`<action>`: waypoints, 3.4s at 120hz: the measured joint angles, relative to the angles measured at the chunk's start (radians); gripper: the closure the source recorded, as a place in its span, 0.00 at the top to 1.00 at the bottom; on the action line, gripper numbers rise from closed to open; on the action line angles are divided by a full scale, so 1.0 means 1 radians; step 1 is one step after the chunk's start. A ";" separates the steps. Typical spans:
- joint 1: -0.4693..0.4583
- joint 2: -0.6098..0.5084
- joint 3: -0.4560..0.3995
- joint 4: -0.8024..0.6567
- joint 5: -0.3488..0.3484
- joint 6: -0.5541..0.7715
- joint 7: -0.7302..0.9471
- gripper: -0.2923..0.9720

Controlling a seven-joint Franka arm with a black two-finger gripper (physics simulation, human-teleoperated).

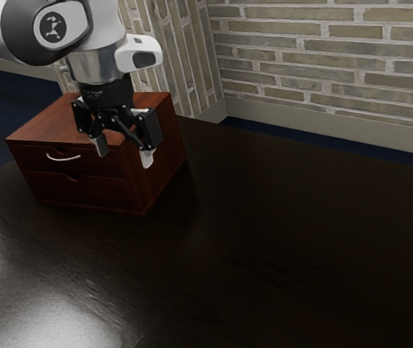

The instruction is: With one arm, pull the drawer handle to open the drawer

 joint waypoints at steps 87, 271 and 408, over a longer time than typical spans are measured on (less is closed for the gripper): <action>-0.014 -0.035 0.212 -0.026 0.010 0.110 -0.295 0.77; 0.078 0.039 0.539 -0.286 -0.422 0.665 -0.737 0.44; 0.185 0.187 0.503 -0.207 -0.446 0.687 -0.809 0.42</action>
